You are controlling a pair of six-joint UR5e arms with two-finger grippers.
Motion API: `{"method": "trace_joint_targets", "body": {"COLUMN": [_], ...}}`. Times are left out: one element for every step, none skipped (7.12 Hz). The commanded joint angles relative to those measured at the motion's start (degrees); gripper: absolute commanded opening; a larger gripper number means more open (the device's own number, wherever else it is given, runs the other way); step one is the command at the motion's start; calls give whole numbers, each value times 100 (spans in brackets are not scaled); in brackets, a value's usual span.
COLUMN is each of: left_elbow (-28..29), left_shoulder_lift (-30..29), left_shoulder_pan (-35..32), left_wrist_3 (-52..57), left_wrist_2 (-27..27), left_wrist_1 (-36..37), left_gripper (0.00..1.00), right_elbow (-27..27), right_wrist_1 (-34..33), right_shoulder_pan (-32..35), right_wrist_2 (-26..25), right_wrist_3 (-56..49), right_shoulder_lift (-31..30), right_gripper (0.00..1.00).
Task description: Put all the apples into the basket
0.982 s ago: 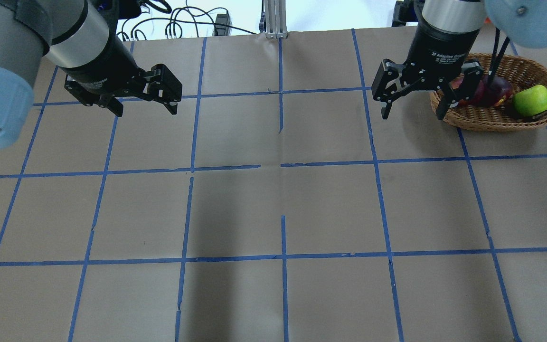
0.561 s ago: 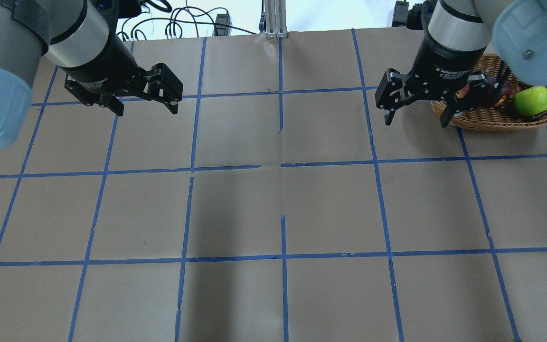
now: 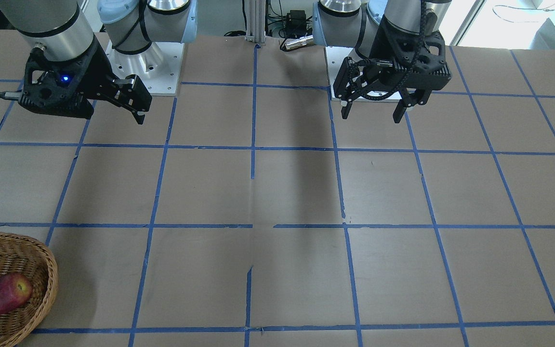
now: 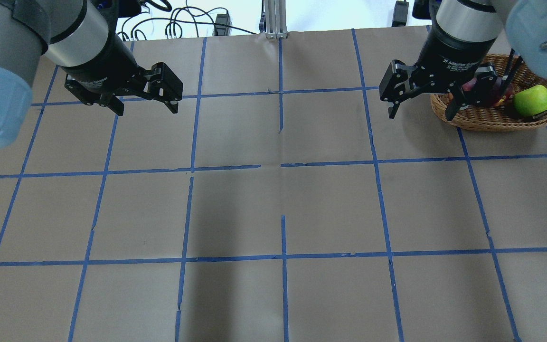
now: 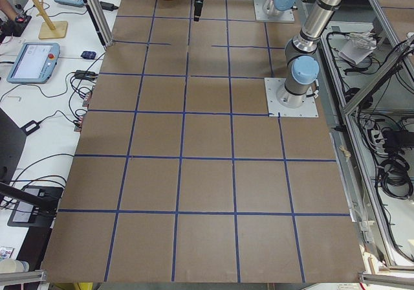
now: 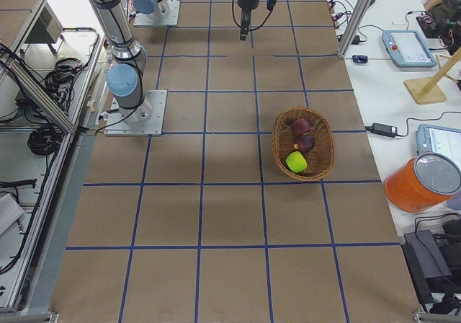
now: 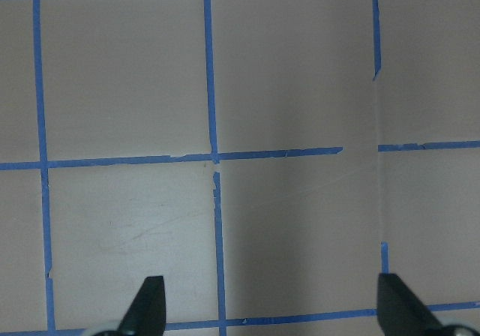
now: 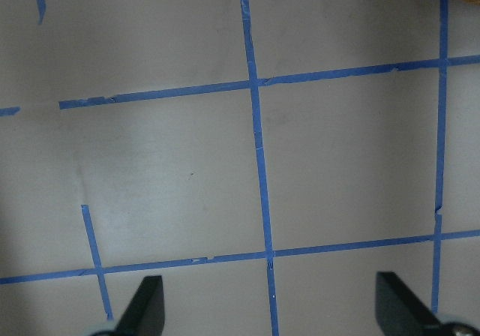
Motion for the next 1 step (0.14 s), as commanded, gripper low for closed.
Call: {"method": "trace_joint_targets", "body": {"left_elbow": [6], "left_shoulder_lift": [1], "left_shoulder_pan": [2], "left_wrist_3": [0], "left_wrist_2": [-3], "left_wrist_1": [-5], "left_gripper": [100], "right_elbow": [-13], "right_wrist_1": [14], "right_shoulder_pan": [-12], "right_wrist_2": [-22], "right_wrist_3": [4], "right_shoulder_lift": [-7], "right_gripper": [100]}}
